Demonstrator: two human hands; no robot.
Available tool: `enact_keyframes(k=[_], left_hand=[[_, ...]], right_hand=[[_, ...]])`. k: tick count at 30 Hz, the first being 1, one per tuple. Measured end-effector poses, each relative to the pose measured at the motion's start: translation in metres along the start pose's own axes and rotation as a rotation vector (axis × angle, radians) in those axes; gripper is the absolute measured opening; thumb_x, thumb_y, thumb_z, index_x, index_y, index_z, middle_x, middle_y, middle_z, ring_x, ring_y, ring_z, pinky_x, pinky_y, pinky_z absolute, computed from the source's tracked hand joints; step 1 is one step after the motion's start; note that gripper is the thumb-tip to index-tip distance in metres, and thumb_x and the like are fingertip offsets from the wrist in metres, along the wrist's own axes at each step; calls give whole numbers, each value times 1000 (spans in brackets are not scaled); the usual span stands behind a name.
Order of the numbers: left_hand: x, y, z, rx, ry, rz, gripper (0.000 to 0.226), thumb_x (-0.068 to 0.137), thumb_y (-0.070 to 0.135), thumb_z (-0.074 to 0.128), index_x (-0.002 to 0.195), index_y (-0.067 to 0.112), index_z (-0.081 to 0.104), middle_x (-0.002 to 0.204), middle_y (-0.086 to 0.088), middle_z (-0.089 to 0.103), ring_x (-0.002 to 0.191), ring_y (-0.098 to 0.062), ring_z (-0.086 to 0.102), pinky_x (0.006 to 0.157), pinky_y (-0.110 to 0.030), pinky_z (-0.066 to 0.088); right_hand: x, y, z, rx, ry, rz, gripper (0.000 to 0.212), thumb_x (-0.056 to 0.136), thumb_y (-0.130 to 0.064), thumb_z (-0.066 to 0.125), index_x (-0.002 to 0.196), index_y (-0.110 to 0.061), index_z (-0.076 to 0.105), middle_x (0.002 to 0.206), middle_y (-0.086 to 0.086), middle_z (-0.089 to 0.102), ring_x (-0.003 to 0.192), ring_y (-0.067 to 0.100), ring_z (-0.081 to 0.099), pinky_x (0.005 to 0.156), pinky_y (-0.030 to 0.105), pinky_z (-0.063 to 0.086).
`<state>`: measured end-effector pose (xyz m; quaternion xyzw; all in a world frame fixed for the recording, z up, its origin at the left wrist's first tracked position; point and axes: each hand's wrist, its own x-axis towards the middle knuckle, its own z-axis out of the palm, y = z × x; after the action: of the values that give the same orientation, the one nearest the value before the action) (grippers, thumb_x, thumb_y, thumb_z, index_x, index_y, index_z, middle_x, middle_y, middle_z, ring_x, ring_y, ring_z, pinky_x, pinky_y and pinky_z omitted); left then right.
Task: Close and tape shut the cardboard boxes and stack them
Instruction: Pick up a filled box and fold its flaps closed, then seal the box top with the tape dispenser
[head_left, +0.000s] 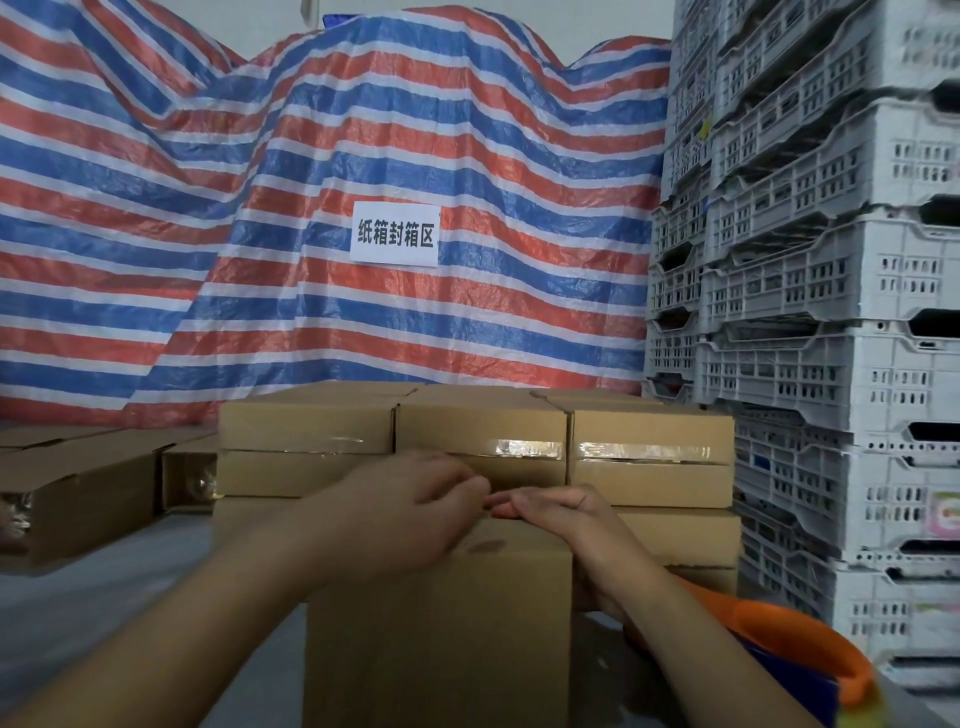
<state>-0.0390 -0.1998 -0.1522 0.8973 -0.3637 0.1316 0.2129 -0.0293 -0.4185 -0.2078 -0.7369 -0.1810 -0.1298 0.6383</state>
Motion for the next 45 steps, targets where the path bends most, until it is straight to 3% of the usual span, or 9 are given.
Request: enact_keyframes(k=[6,12,14,17,22,26,30,35,45], left_hand=[[2,5,10,149,-346,-12,79,73,89,30,142,62,4,152,25,29,113,4,37,81,-17,31],[-4,14,9,246,-333,-104,95,69,91,22,151,48,4,160,22,10,143,-8,23,103,-28,26],[-4,13,9,262,-331,-133,94,71,91,25,152,46,5,161,21,7,145,-10,19,109,-34,23],[0,9,12,243,-341,-141,90,76,88,31,152,47,7,162,18,7,146,-12,18,112,-39,21],[2,2,14,202,-348,-147,94,71,93,30,151,48,8,162,17,10,146,-14,19,113,-42,21],[0,6,13,188,-338,-143,105,61,96,25,152,46,10,162,15,10,146,-15,19,114,-42,21],[-3,7,12,177,-314,-136,97,70,92,29,153,43,12,162,13,13,146,-14,20,114,-40,22],[-6,9,15,190,-248,-121,91,76,89,34,151,41,20,158,11,27,139,-14,32,107,-35,32],[-9,17,12,122,-229,-102,81,82,84,32,147,35,31,145,7,42,123,-12,45,96,-32,40]], right_hand=[[0,1,-1,-19,1,-5,28,82,-43,69,95,-21,82,106,3,77,104,18,70,94,36,51],[-2,-6,5,-41,252,1,49,103,-47,42,89,-19,80,97,-1,78,99,15,71,94,31,49],[-8,-18,-5,-290,400,-91,48,104,-40,42,76,-18,74,81,4,75,82,15,68,77,19,47],[-27,-31,-31,-877,404,-77,44,101,-44,46,68,-18,61,63,0,62,64,18,59,61,27,47],[-74,-19,-47,-1425,466,134,38,96,-59,39,96,-25,55,88,-3,60,78,17,61,63,31,45],[-101,-2,-54,-1512,540,209,53,92,-71,32,109,-25,52,109,-1,60,96,20,65,67,33,43],[-116,10,-52,-1538,557,266,55,86,-77,37,106,-26,44,97,-6,67,89,14,69,62,31,40],[-115,3,-57,-1679,453,321,52,85,-81,36,87,-29,44,96,-9,69,93,12,67,83,37,35],[-121,13,-62,-1662,589,217,72,80,-88,16,76,-28,54,60,-7,45,62,10,58,43,25,25]])
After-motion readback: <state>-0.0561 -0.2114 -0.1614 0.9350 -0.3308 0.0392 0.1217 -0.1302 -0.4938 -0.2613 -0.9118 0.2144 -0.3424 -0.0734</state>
